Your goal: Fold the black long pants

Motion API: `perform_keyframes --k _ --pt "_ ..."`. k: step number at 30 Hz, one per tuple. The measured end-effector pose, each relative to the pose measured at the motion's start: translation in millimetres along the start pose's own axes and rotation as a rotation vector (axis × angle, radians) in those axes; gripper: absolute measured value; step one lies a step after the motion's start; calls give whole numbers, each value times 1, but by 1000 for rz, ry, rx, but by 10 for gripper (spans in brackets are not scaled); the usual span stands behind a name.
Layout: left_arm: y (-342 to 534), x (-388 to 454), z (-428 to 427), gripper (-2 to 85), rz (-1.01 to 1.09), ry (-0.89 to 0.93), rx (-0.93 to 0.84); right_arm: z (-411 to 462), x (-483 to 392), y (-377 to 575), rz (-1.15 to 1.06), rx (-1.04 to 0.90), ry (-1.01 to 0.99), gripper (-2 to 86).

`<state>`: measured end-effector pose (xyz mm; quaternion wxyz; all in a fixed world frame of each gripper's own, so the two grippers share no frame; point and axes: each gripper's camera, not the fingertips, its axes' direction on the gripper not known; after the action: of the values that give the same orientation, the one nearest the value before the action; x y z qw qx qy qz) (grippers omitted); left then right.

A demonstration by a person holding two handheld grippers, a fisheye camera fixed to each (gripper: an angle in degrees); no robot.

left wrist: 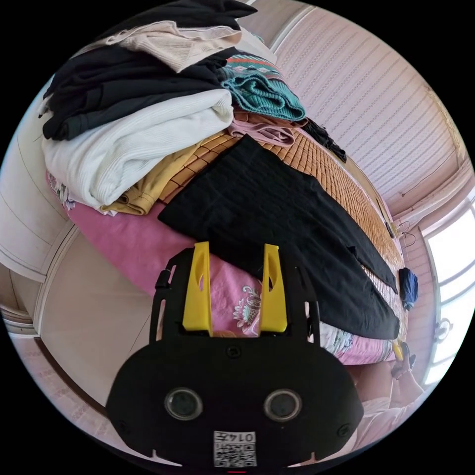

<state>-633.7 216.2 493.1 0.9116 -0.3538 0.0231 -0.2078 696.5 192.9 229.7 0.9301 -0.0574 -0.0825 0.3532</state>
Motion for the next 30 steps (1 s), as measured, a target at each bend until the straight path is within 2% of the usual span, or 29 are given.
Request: perform_keyframes --k 8,13,20,24,30 --pt "-3 4 -2 131 -31 -53 0 8 15 -14 38 29 1 61" --pt "-2 -3 -6 105 -89 -9 16 18 27 -27 95 -2 -79 12" --pt "-3 1 -11 52 -115 -2 11 18 23 -31 97 -15 -156 3" --pt "-7 16 -33 2 -56 60 57 6 -1 -42 36 31 -333 1" --pt "-50 51 -71 -5 25 195 193 37 -83 -114 -119 -30 -282 0"
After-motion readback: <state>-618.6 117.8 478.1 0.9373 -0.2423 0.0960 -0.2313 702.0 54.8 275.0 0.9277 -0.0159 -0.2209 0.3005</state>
